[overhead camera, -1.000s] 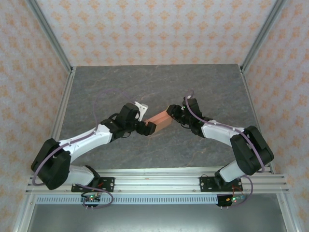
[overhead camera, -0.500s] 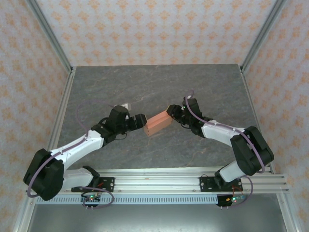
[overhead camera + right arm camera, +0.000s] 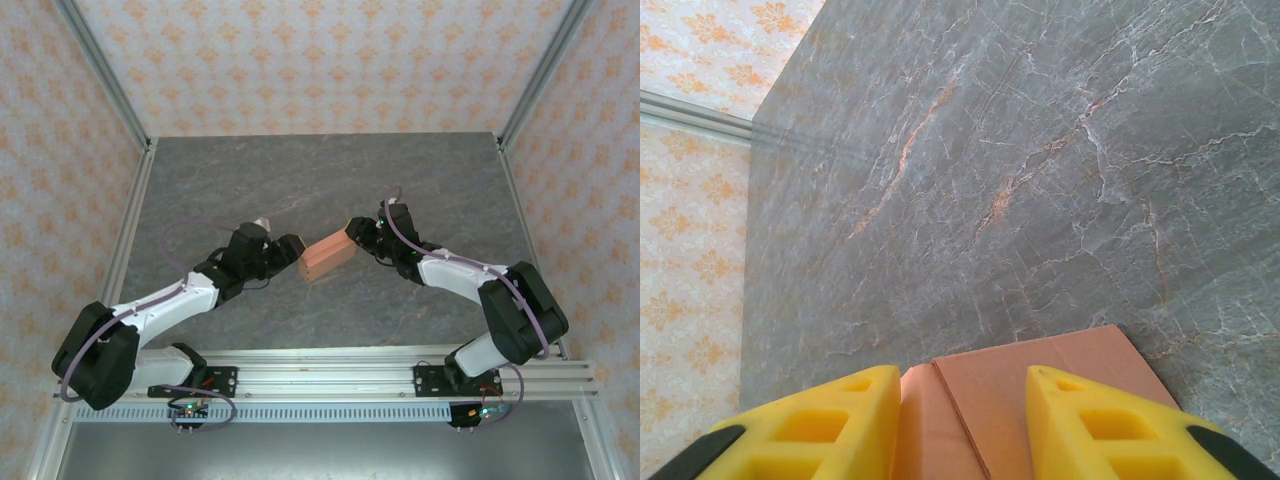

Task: Fold the paper box

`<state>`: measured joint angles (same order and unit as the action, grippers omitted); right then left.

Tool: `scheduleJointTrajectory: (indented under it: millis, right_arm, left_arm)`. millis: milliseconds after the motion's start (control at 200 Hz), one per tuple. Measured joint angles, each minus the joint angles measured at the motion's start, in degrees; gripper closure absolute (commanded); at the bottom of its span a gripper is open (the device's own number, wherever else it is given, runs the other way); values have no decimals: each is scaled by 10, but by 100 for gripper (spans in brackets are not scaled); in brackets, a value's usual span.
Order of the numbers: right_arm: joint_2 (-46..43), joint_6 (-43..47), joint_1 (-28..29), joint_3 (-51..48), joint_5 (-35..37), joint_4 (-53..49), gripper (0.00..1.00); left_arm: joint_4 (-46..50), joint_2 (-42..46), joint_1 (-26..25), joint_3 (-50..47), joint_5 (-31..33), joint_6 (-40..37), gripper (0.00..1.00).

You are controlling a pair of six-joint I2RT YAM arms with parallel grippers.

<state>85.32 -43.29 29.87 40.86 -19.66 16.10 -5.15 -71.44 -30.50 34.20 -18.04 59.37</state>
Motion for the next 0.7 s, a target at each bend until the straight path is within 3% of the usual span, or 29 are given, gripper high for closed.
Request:
scheduleJointTrajectory:
  millis: [265, 701]
  right_arm:
    - [0, 0, 0, 0, 0, 0, 63]
    - [0, 0, 0, 0, 0, 0, 63]
  left_arm:
    - [-33, -12, -19, -9, -13, 36, 40]
    - [-63, -12, -29, -24, -12, 63, 57]
